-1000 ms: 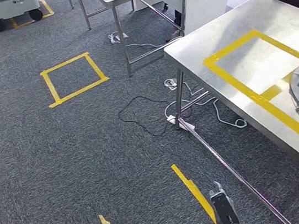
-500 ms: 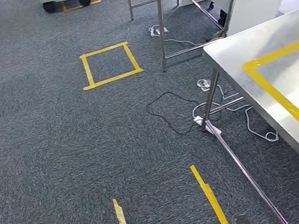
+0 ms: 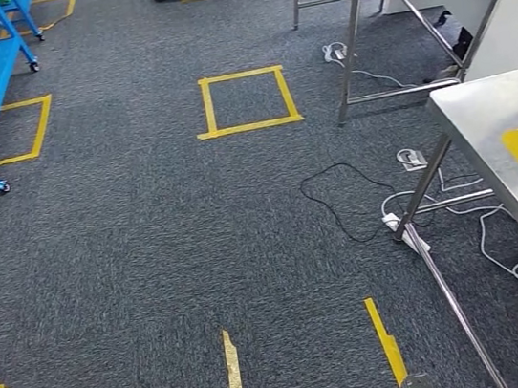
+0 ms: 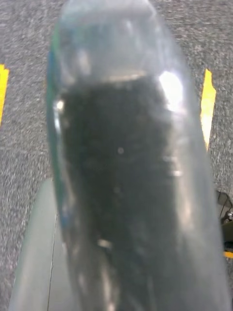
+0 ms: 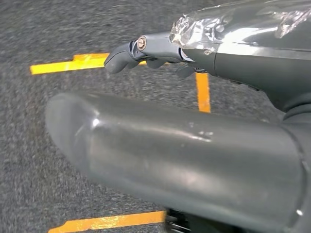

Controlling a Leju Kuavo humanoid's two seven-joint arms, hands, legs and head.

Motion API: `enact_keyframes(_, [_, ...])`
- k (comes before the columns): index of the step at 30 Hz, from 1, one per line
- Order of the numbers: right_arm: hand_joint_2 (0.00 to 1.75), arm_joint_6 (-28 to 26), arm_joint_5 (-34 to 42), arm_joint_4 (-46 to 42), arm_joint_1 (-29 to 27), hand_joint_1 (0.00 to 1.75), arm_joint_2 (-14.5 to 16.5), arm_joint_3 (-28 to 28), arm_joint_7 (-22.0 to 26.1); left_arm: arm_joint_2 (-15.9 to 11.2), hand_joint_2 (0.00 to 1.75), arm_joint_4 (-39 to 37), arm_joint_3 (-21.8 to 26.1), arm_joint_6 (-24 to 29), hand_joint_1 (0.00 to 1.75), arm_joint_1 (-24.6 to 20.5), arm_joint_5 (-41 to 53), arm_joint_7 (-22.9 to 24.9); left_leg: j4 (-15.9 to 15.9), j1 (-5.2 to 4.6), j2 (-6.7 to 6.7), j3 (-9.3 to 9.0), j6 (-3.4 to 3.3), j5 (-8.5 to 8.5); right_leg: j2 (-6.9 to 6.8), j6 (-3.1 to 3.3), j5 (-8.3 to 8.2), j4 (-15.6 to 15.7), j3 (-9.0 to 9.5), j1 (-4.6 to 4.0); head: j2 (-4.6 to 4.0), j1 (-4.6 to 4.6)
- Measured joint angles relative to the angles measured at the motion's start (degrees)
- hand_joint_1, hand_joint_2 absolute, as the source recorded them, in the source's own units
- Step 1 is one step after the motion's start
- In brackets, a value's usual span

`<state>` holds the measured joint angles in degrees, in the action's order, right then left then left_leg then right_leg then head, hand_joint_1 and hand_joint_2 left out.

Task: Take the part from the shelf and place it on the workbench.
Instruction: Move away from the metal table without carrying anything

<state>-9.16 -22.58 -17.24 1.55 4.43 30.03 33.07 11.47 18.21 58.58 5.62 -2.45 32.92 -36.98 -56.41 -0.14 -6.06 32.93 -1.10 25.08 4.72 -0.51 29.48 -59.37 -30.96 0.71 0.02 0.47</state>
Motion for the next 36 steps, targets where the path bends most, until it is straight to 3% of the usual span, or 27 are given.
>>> enact_keyframes(2, [0.00, 0.0, 0.0, 0.2, 0.0, 0.00, -0.1, 0.0, 0.0, 0.1, 0.00, 0.0, 0.0, 0.0, 0.00, -0.1, 0.0, 0.0, -0.2, 0.11, -1.07, 0.54, 0.48, -0.24, 2.02, 0.13, -0.23, 2.5, 1.21, 0.13, 0.00, 0.01])
enact_keyframes(5, [0.00, 0.0, 0.0, 0.3, 0.1, 0.00, -0.2, 0.0, -0.1, 0.1, 0.00, 0.0, 0.0, 0.0, 0.00, 0.2, 0.0, 0.0, -0.2, 0.42, -2.37, 1.29, 1.50, -0.68, 0.05, 0.42, -0.30, 3.1, 1.72, 0.00, 0.00, 0.16])
enact_keyframes(7, [0.00, 0.0, 0.0, 0.3, 0.1, 0.00, -0.2, 0.0, 0.0, 0.2, 0.00, 0.0, -0.1, 0.0, 0.00, 0.2, 0.0, 0.0, -2.5, 0.24, 0.17, 2.47, 2.03, 1.03, -1.93, 0.94, -0.67, 3.8, 2.12, 0.08, 0.00, -0.09])
enact_keyframes(9, [0.00, 0.0, 0.0, 0.4, 0.0, 0.00, -0.2, 0.1, 0.0, 0.2, 0.00, 0.0, -0.1, 0.0, 0.00, 0.0, 0.0, 0.0, -9.4, 0.26, 3.99, 5.68, 2.52, 4.79, -4.10, 1.34, -0.70, 4.1, 2.31, -0.08, 0.00, -0.33])
enact_keyframes(11, [0.00, 0.0, 0.0, 0.5, -0.1, 0.00, -0.2, 0.1, 0.0, 0.2, 0.00, 0.0, -0.3, 0.0, 0.00, -0.1, 0.0, 0.0, -15.9, 0.57, 5.40, 8.67, 2.99, 7.14, -6.25, 1.49, -0.58, 4.1, 2.29, -0.28, 0.00, -0.35])
enact_keyframes(12, [0.00, 0.0, 0.0, 0.5, -0.1, 0.00, -0.2, 0.1, 0.0, 0.2, 0.00, 0.0, -0.4, 0.0, 0.00, 0.1, 0.0, 0.0, -16.5, 0.71, 5.65, 8.79, 3.15, 6.81, -7.18, 1.48, -0.53, 4.1, 2.29, -0.32, 0.00, -0.36])
enact_keyframes(13, [0.00, 0.0, 0.0, 0.5, 0.0, 0.00, -0.2, 0.1, 0.0, 0.2, 0.00, 0.0, -0.4, 0.0, 0.00, 0.2, 0.0, 0.0, -14.7, 0.81, 5.93, 7.69, 3.23, 5.44, -8.01, 1.41, -0.46, 4.1, 2.33, -0.34, 0.00, -0.37])
enact_keyframes(15, [0.00, 0.0, 0.0, 0.5, 0.1, 0.00, -0.2, 0.1, 0.0, 0.2, 0.00, 0.0, -0.5, 0.0, 0.00, 0.2, 0.0, 0.0, -6.9, 0.72, 7.87, 3.13, 3.10, 1.87, -9.41, 1.04, -0.21, 4.1, 2.56, -0.43, 0.00, -0.38])
enact_keyframes(17, [0.00, 0.0, 0.0, 0.6, 0.2, 0.00, -0.2, 0.1, 0.0, 0.1, 0.00, 0.0, -0.6, 0.0, 0.00, 0.0, 0.0, 0.0, -1.2, 0.25, 9.94, 0.00, 2.40, 0.45, -10.62, 0.45, 0.18, 3.8, 2.73, -0.74, 0.00, -0.36])
enact_keyframes(18, [0.00, 0.0, 0.0, 0.6, 0.2, 0.00, -0.2, 0.2, 0.0, 0.1, 0.00, 0.0, -0.7, 0.0, 0.00, 0.0, 0.0, 0.0, -0.3, -0.02, 10.29, -0.34, 1.98, 0.62, -11.23, 0.18, 0.34, 3.8, 2.80, -0.88, 0.00, -0.34])
enact_keyframes(20, [0.00, 0.0, 0.0, 0.6, 0.4, 0.00, -0.2, 0.2, 0.0, 0.1, 0.00, 0.0, -0.7, 0.0, 0.00, 0.2, 0.0, 0.0, 0.0, -0.10, 9.18, -0.24, 1.09, 0.59, -11.99, -0.36, 0.71, 3.7, 2.98, -0.79, 0.00, -0.33])
enact_keyframes(22, [0.00, 0.0, 0.0, 0.6, 0.6, 0.00, -0.2, 0.2, 0.1, 0.1, 0.00, 0.0, -0.8, 0.0, 0.00, 0.3, 0.0, 0.0, 0.3, 0.08, 7.94, -0.34, 0.25, 0.37, -9.63, -0.84, 2.39, 1.7, 2.20, -0.46, 0.00, -0.22])
enact_keyframes(24, [0.00, 0.0, 0.0, 0.7, 0.4, 0.00, -0.2, 0.3, 0.1, 0.1, 0.00, 0.1, -0.9, 0.1, 0.00, 0.0, 0.0, 0.0, 0.4, 0.16, 6.61, -0.28, -0.33, 0.27, -6.11, -1.04, 6.04, -5.3, -1.08, -0.25, 0.00, 0.03])
enact_keyframes(26, [0.00, 0.0, 0.0, 0.7, 0.1, 0.00, -0.2, 0.3, 0.0, 0.2, 0.00, 0.1, -0.9, 0.1, 0.00, 0.0, 0.0, 0.0, 0.4, 0.06, 5.12, -0.22, -0.53, 0.26, -4.94, -1.11, 8.58, -12.7, -5.02, -0.21, 0.00, 0.09])
enact_keyframes(27, [0.00, 0.0, 0.0, 0.7, 0.0, 0.00, -0.2, 0.3, 0.0, 0.2, 0.00, 0.1, -0.9, 0.1, 0.00, 0.1, 0.0, 0.0, 0.3, 0.03, 4.39, -0.25, -0.54, 0.26, -4.82, -1.10, 8.22, -13.8, -5.92, -0.20, 0.00, 0.09])
enact_keyframes(28, [0.00, 0.0, 0.0, 0.7, 0.0, 0.00, -0.2, 0.3, 0.0, 0.2, 0.00, 0.1, -0.9, 0.1, 0.00, 0.1, 0.0, 0.0, 0.3, 0.01, 3.69, -0.34, -0.53, 0.28, -4.76, -1.06, 6.61, -12.5, -5.70, -0.17, 0.00, 0.08])
enact_keyframes(29, [0.00, 0.0, 0.0, 0.8, 0.0, 0.00, -0.2, 0.3, 0.0, 0.2, 0.00, 0.1, -0.9, 0.1, 0.00, 0.1, 0.0, 0.0, 0.2, 0.02, 2.98, -0.46, -0.46, 0.33, -4.53, -0.98, 4.11, -9.2, -4.51, -0.11, 0.00, 0.09])
enact_keyframes(31, [0.00, 0.0, 0.0, 0.8, 0.1, 0.00, -0.2, 0.3, 0.0, 0.2, 0.00, 0.1, -0.9, 0.1, 0.00, 0.0, 0.0, 0.0, 0.0, 0.00, 1.74, -0.44, -0.14, 0.48, -2.77, -0.80, 0.01, -1.8, -1.41, 0.12, 0.00, 0.07])
enact_keyframes(33, [0.00, 0.0, 0.0, 0.9, 0.1, 0.00, -0.3, 0.4, 0.0, 0.2, 0.00, 0.1, -0.9, 0.0, 0.00, 0.1, 0.0, 0.0, -0.4, 0.02, 0.79, 0.19, 0.45, 0.37, -1.39, -0.63, -0.76, 1.7, 0.10, 0.23, 0.00, 0.04])
enact_keyframes(35, [0.00, 0.0, 0.0, 1.0, 0.2, 0.00, -0.3, 0.4, 0.0, 0.2, 0.00, 0.1, -0.9, 0.0, 0.00, 0.2, 0.0, 0.0, -0.5, 0.15, 0.11, 0.75, 1.04, 0.17, -1.89, -0.40, -0.54, 2.2, 0.31, 0.19, 0.00, 0.02])
enact_keyframes(36, [0.00, 0.0, 0.0, 1.0, 0.2, 0.00, -0.3, 0.4, 0.0, 0.2, 0.00, 0.1, -0.9, 0.0, 0.00, 0.3, 0.0, 0.0, -0.8, 0.16, 0.62, 0.91, 1.29, 0.47, -2.32, -0.18, -0.66, 2.4, 0.40, 0.22, 0.00, -0.03])
